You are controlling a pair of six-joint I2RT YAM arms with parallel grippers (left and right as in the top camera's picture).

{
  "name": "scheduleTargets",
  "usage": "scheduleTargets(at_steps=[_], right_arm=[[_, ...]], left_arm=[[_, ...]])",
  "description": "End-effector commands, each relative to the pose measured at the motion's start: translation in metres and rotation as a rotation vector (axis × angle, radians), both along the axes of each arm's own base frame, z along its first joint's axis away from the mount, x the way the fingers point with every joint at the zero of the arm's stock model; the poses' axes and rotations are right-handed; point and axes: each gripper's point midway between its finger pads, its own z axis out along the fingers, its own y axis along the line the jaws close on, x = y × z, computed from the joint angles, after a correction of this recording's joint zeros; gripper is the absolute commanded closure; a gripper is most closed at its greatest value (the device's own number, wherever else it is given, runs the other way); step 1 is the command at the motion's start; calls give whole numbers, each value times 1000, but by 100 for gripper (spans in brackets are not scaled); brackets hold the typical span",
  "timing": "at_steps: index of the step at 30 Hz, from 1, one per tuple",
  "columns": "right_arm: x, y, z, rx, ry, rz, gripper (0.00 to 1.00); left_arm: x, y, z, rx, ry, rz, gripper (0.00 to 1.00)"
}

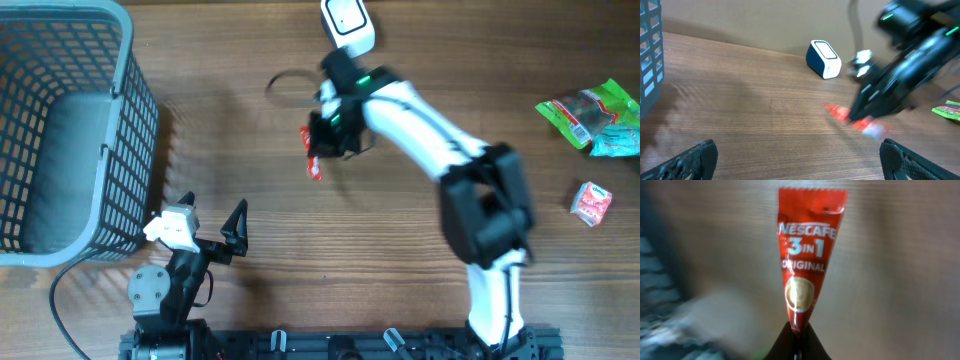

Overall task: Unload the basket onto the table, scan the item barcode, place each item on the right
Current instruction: 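Reach to the red Nescafe stick and grasp it with right gripper, then lift the Nescafe stick and hold it at the scanner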

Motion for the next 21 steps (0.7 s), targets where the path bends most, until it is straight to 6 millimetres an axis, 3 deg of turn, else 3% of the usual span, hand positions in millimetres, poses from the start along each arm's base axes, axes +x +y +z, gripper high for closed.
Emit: scheduleTargets(at_steps=[1, 4, 6, 10, 13, 16, 19, 21], right_arm=[[-29, -6, 107, 247, 454, -326, 96], [-46, -23, 119, 230, 658, -420, 96], [-52, -27, 119, 209, 700, -437, 96], [-65, -24, 121, 253, 586, -254, 96], [-89, -22, 132, 298, 603, -139, 96], [-95, -17, 138, 356, 556, -54, 96], [-97, -14, 137, 352, 554, -44, 96], [-100, -14, 138, 302, 654, -128, 96]], left_arm=[[0, -1, -1, 15, -2, -8, 0], [0, -1, -1, 15, -2, -8, 0], [0, -1, -1, 15, -2, -8, 0], [0, -1, -1, 15, -2, -8, 0], [0, -1, -1, 15, -2, -8, 0], [0, -1, -1, 15, -2, -8, 0], [0, -1, -1, 15, -2, -8, 0], [0, -1, -1, 15, -2, -8, 0]])
